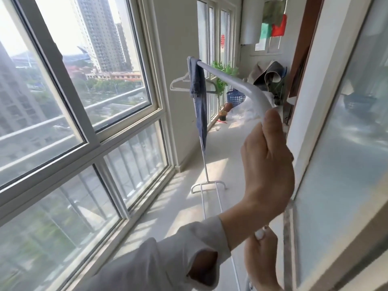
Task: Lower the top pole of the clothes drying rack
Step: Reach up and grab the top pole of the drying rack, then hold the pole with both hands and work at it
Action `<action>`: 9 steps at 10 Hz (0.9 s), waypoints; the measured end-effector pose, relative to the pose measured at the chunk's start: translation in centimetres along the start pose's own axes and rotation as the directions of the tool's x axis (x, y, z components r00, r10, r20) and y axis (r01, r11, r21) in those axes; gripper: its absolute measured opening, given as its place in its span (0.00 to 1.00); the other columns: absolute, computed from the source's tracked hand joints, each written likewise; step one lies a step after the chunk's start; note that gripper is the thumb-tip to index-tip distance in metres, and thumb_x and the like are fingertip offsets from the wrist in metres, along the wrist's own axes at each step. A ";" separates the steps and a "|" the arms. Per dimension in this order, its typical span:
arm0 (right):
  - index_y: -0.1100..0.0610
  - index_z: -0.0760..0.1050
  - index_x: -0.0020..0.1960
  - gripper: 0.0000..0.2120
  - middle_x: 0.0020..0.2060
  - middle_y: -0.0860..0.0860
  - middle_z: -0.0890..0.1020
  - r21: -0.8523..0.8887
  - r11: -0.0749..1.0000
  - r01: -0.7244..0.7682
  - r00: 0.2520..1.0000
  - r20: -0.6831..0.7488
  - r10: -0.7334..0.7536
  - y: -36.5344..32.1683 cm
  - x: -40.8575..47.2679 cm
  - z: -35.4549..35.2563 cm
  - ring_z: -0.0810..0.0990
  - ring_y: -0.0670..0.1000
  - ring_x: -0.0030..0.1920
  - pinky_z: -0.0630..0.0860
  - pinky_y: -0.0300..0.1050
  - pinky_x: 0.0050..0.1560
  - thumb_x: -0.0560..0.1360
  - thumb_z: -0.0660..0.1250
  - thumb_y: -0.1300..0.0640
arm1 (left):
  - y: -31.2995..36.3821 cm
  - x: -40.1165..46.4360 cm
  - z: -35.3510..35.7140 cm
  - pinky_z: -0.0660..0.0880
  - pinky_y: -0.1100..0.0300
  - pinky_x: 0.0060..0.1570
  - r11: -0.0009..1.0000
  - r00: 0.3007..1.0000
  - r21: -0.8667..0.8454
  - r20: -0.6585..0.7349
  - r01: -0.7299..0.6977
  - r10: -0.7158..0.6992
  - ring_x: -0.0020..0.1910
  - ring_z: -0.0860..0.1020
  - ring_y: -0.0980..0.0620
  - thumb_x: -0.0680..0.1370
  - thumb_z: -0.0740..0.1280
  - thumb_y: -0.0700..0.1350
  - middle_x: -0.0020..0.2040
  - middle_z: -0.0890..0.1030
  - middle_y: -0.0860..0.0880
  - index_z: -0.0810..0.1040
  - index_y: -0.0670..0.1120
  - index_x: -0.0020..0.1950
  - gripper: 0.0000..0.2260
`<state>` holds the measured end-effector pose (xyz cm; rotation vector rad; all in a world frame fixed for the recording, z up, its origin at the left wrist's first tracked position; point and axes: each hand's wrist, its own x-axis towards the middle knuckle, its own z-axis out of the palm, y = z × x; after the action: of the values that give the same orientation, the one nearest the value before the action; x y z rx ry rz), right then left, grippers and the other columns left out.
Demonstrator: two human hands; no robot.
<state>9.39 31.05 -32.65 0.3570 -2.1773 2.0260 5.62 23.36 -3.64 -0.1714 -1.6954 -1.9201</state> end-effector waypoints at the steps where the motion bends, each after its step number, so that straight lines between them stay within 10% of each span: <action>1: 0.45 0.64 0.25 0.18 0.19 0.45 0.66 0.025 0.999 -0.045 0.965 -0.258 0.050 -4.7 7.0 3.3 0.62 0.43 0.22 0.60 0.34 0.24 0.72 0.57 0.41 | -0.6 2.1 -0.2 0.68 0.45 0.29 0.999 0.997 0.051 -0.074 -0.009 0.013 0.27 0.68 0.45 0.84 0.51 0.60 0.27 0.69 0.46 0.66 0.44 0.32 0.27; 4: 0.53 0.58 0.27 0.22 0.20 0.47 0.63 -0.115 0.993 0.022 0.959 -0.278 -0.054 -6.5 11.2 6.9 0.61 0.46 0.24 0.59 0.44 0.27 0.75 0.60 0.45 | -3.7 6.4 -1.4 0.73 0.66 0.32 1.000 0.998 -0.001 -0.052 -0.031 0.031 0.19 0.66 0.52 0.86 0.51 0.55 0.22 0.67 0.46 0.65 0.42 0.28 0.29; 6: 0.53 0.60 0.25 0.24 0.20 0.45 0.64 -0.077 0.997 0.005 0.947 -0.321 -0.029 -6.6 13.3 8.5 0.62 0.46 0.24 0.61 0.44 0.26 0.76 0.62 0.46 | -4.1 8.4 -2.3 0.68 0.41 0.28 0.998 0.999 0.049 -0.023 -0.048 0.049 0.26 0.66 0.38 0.86 0.50 0.55 0.27 0.67 0.36 0.65 0.32 0.32 0.31; 9: 0.60 0.61 0.25 0.27 0.21 0.51 0.63 -0.023 0.990 -0.139 0.955 -0.267 0.127 -6.2 16.1 11.0 0.61 0.50 0.25 0.59 0.46 0.28 0.68 0.63 0.39 | -6.0 10.7 -5.2 0.67 0.42 0.28 1.000 0.998 -0.004 0.062 0.026 -0.026 0.27 0.65 0.45 0.85 0.50 0.58 0.27 0.68 0.41 0.65 0.32 0.31 0.34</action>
<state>-3.76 18.52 -23.27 -0.0667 -2.1225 1.9584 -4.77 15.18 -5.06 -0.2140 -1.7418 -1.9561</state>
